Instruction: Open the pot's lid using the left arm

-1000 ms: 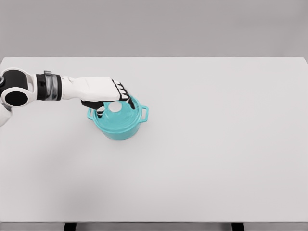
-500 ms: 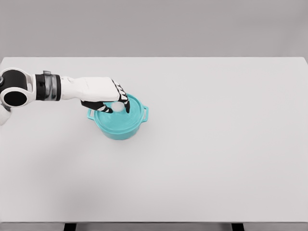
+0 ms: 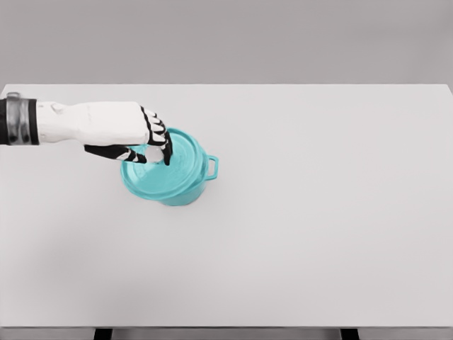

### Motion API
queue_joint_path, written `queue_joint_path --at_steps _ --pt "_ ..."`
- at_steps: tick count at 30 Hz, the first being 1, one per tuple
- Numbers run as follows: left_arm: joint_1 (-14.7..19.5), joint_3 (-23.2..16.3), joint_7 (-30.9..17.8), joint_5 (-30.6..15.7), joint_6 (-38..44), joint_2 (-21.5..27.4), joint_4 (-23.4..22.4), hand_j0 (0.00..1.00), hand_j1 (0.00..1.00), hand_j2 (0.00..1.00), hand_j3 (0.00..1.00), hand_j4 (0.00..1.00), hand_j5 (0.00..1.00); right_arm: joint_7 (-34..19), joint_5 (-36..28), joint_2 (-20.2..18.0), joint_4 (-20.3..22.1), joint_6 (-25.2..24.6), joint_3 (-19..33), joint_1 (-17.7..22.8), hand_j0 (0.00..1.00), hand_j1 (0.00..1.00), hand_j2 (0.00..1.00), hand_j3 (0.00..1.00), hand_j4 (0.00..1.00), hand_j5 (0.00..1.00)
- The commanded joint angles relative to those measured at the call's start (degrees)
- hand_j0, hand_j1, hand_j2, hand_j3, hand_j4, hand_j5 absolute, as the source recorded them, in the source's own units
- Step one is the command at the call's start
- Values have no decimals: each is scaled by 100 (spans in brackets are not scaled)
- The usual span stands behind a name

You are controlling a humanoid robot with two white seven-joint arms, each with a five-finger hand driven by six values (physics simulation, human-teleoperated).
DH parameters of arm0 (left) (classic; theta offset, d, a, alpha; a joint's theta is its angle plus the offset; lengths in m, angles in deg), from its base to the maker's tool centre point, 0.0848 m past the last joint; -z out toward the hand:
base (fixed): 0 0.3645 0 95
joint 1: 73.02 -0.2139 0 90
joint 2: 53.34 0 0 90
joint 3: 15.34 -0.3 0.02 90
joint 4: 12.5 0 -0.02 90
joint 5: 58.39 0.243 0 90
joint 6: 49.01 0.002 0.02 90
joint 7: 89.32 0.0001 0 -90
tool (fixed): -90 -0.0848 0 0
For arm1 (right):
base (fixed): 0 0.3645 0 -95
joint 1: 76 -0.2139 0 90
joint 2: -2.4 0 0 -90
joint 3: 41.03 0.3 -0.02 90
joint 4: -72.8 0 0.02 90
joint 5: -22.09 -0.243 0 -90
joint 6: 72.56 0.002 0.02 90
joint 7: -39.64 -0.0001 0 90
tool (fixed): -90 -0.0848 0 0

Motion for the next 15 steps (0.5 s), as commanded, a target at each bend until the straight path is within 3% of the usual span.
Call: queue_joint_path --at_steps 1,15 --pt "-9 104 0 -297 15 382 372 53 53 53 53 53 53 -2 2 -1 0 1 1 0 100 100 100 100 100 100" --pt "-492 104 9 -305 15 1736 521 53 53 53 53 53 53 -2 2 -1 0 1 1 9 100 100 100 100 100 100"
